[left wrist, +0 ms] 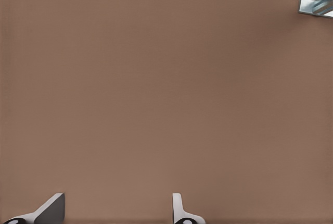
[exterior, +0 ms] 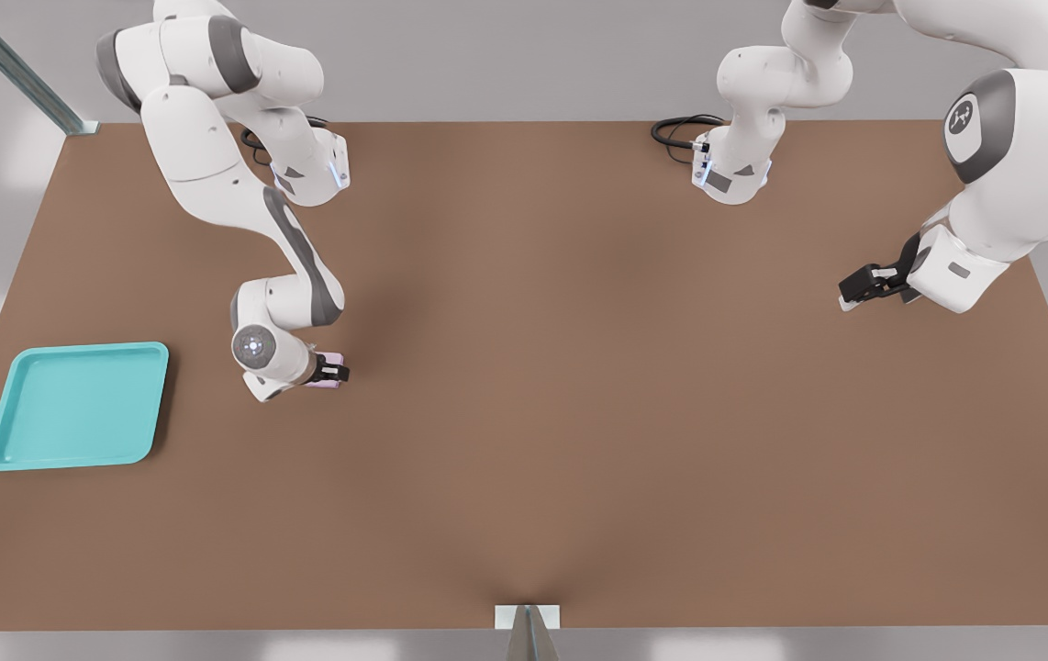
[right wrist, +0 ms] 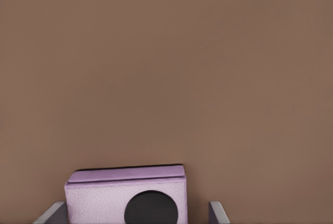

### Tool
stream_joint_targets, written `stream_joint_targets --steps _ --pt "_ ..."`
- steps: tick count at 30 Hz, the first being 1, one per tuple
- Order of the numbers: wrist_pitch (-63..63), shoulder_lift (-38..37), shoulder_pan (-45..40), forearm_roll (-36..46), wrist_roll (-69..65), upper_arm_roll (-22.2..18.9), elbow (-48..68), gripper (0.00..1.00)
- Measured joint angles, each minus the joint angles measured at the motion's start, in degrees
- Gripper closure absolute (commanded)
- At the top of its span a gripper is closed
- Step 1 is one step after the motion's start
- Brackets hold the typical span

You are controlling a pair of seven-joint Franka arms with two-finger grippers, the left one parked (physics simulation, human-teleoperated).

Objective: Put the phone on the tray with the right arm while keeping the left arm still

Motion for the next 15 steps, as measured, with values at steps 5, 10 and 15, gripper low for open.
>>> stream_joint_targets --steps 5,10,15 --pt "-0.24 0.13 0.03 0.05 -0.98 0.03 -0.22 0.00" --pt "-0.45 0.36 0.06 0.05 -1.72 0.08 -0.52 0.01" --pt "-0.54 0.43 0.09 0.14 -2.33 0.37 -0.83 0.10"
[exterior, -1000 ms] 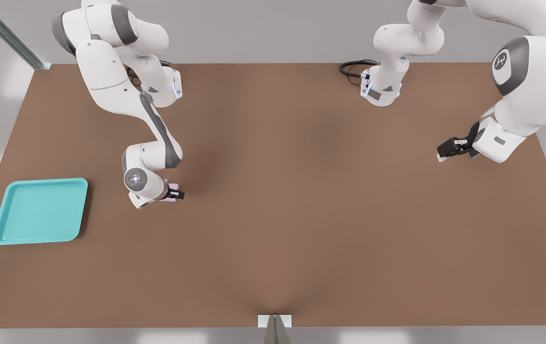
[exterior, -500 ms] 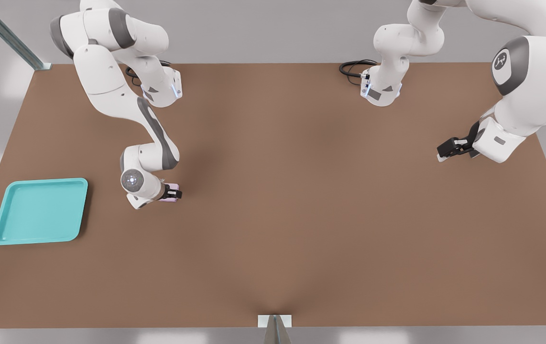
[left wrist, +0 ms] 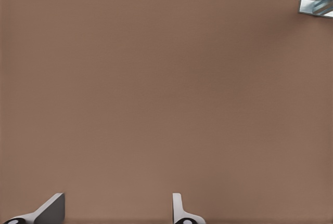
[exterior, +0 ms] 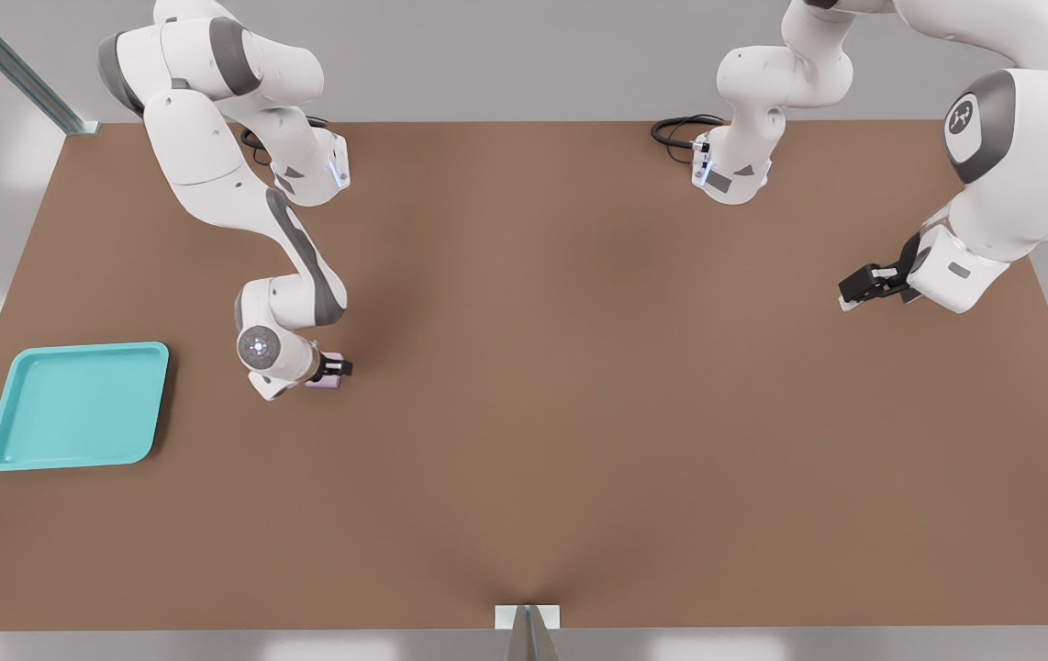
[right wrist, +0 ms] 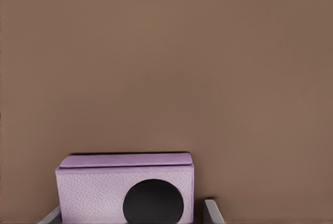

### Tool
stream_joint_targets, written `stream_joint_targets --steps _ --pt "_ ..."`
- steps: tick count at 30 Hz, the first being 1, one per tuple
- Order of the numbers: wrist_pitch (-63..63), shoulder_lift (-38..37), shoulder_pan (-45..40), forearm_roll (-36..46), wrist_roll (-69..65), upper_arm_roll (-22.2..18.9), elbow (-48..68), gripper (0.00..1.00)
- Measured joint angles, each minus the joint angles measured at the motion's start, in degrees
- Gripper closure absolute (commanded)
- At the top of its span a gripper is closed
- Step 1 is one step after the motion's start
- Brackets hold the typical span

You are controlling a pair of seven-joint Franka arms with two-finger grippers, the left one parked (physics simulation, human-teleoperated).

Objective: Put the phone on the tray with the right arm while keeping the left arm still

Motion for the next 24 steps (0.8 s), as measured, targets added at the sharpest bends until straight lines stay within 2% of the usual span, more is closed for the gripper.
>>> stream_joint_targets --steps 4,15,18,24 --pt "-0.08 -0.20 -0.03 0.13 -0.49 0.22 -0.01 0.18" --pt "-1.02 -1.90 -0.02 0.31 -1.67 0.33 0.32 0.24" --pt "-2.56 -4.22 -0.52 0.28 -1.94 0.28 0.59 0.24" --pt "-7.13 -11.39 -7.34 0.11 -3.40 0.25 0.34 0.26"
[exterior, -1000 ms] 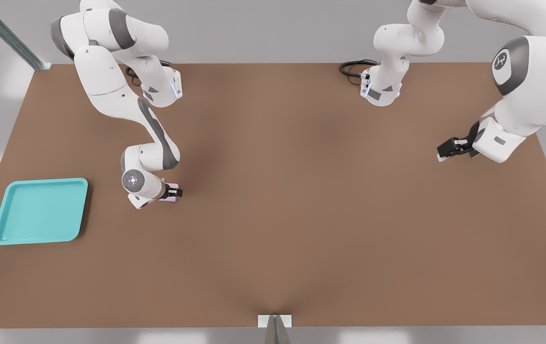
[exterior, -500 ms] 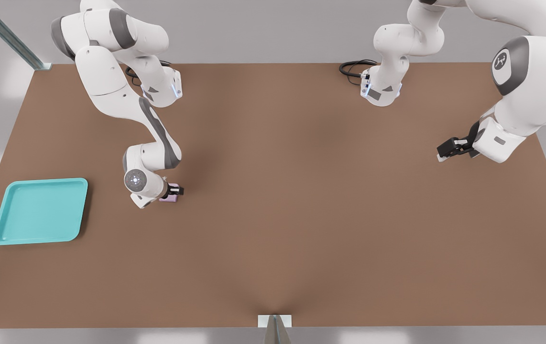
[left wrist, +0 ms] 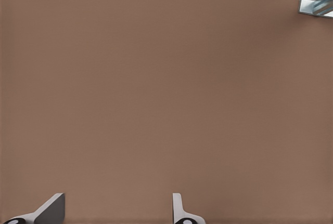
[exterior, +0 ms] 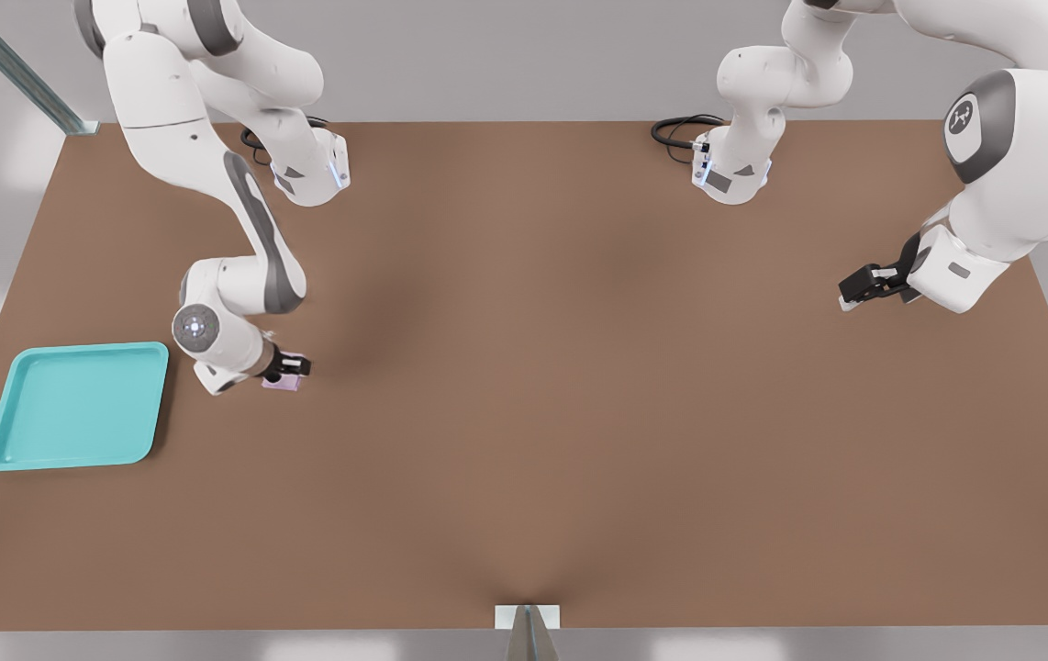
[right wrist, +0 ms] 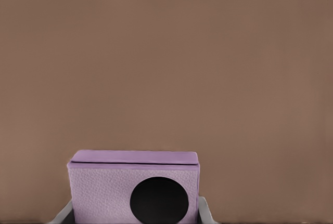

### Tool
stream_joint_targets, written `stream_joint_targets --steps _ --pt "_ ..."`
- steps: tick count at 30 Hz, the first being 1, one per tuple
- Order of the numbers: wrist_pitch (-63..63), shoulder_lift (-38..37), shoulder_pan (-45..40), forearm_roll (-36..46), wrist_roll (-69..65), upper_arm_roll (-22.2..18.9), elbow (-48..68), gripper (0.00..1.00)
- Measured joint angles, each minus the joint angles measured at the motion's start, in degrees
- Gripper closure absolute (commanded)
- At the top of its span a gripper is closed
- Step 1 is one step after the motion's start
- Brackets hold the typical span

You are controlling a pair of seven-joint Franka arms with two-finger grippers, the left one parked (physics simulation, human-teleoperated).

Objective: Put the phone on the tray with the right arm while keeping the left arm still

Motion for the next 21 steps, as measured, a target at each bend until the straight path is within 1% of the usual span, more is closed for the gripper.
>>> stream_joint_targets --steps 4,6,9,11,13,14,15,19,20,21 --pt "-1.93 -0.49 -10.32 -0.88 -3.07 -0.06 1.53 0.26" --pt "-2.47 1.05 -16.29 -1.69 -5.42 -0.15 4.10 0.26" --pt "-2.87 5.76 -24.00 -2.77 -9.84 -0.24 9.43 0.26" --pt "-3.01 10.45 -28.62 -3.13 -13.32 -0.34 14.31 0.26" --pt "-3.04 13.99 -31.46 -3.34 -16.81 -0.47 17.58 0.25" --pt "-3.06 15.67 -32.19 -3.45 -18.42 -0.51 19.14 0.06" --pt "-3.08 16.86 -32.59 -3.58 -19.91 -0.57 20.19 0.00" --pt "-3.44 17.64 -32.67 -3.79 -25.09 -0.22 24.30 0.00" --pt "-3.61 16.34 -32.47 -3.81 -26.20 0.28 25.14 0.00" --pt "-4.40 13.89 -32.47 -3.79 -27.13 2.15 26.24 0.00"
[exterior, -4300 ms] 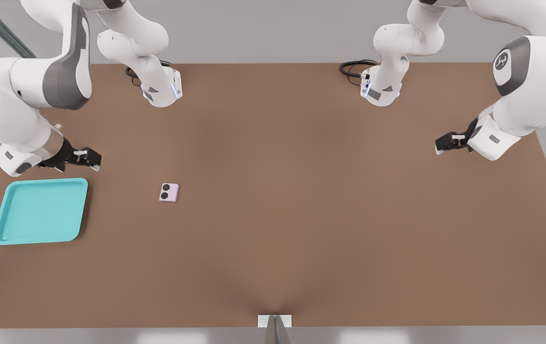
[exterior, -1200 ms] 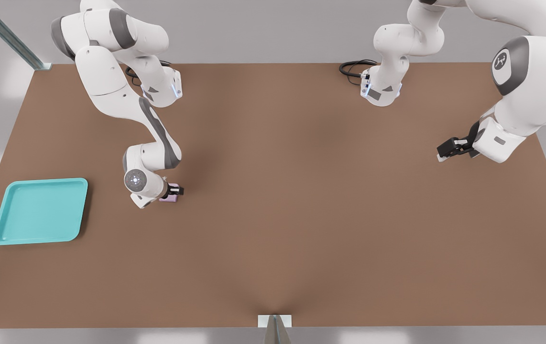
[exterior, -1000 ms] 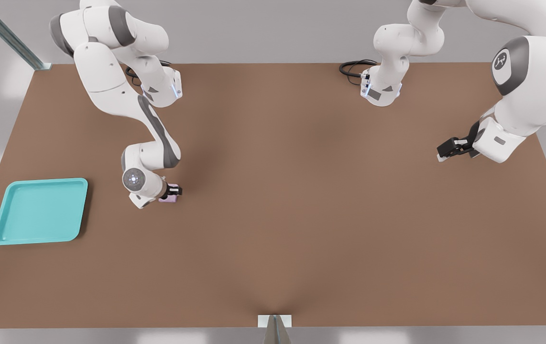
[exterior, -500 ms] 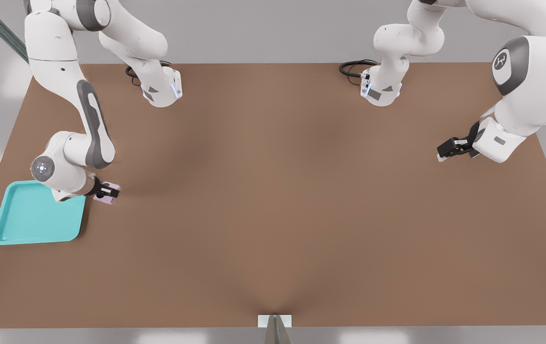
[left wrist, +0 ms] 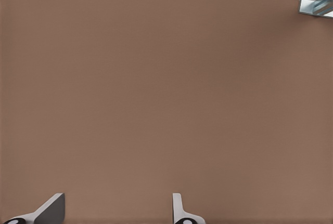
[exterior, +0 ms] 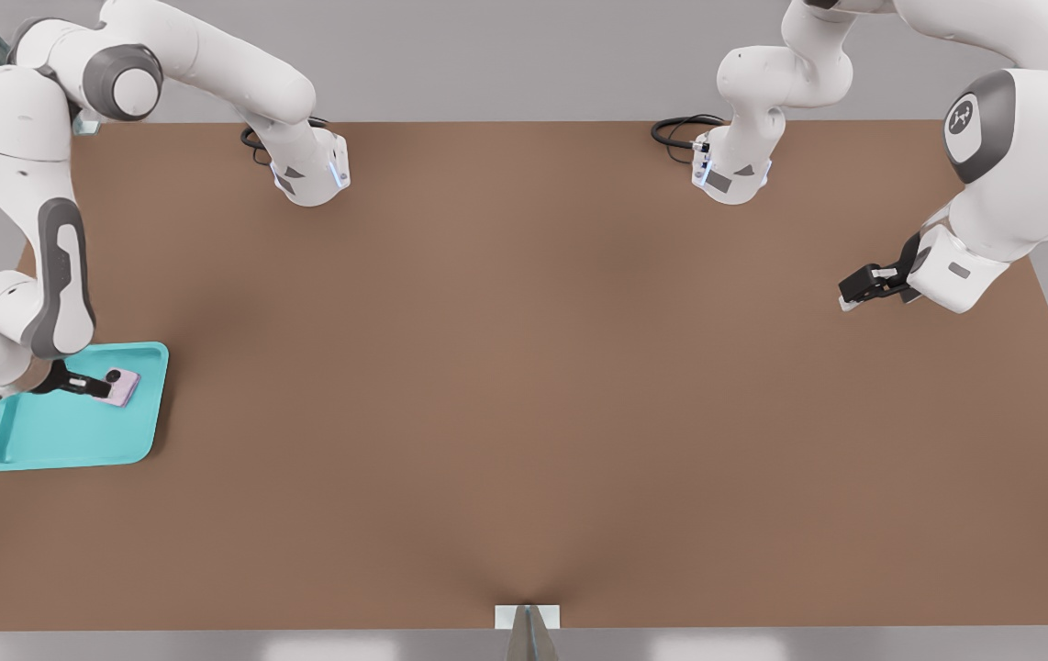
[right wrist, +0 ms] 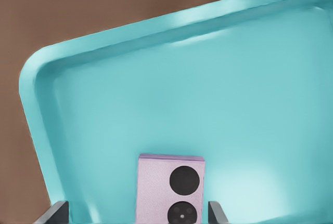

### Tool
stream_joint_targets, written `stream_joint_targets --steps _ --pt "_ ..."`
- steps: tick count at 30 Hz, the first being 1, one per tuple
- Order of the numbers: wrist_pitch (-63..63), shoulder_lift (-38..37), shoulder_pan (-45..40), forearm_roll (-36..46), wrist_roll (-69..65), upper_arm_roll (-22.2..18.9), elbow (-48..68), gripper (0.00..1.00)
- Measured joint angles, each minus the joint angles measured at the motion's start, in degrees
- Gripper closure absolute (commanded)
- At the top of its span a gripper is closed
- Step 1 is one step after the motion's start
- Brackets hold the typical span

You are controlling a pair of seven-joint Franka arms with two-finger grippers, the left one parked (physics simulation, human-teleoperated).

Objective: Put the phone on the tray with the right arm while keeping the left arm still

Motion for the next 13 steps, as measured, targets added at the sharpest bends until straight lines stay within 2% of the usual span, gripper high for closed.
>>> stream_joint_targets --steps 1,3,4,5,6,7,8,10,13 --pt "-1.96 -3.45 -0.04 -0.06 -0.46 3.79 1.75 0.00" --pt "-8.59 -8.26 0.83 -1.14 0.16 16.61 9.59 0.00" --pt "-11.51 -9.15 3.58 -2.85 1.03 21.14 12.64 0.00" --pt "-14.07 -11.38 7.53 -3.82 1.97 21.85 14.53 0.00" --pt "-16.57 -15.42 15.39 -3.15 2.81 15.08 14.97 0.00" --pt "-18.82 -18.94 23.82 -2.05 3.55 6.15 14.81 0.00" --pt "-20.91 -22.54 29.67 -1.19 4.26 -0.31 13.03 0.00" --pt "-24.10 -28.74 34.48 -0.02 5.60 -5.73 6.67 0.00" --pt "-27.09 -31.10 36.32 0.92 7.34 -8.08 3.70 0.00"
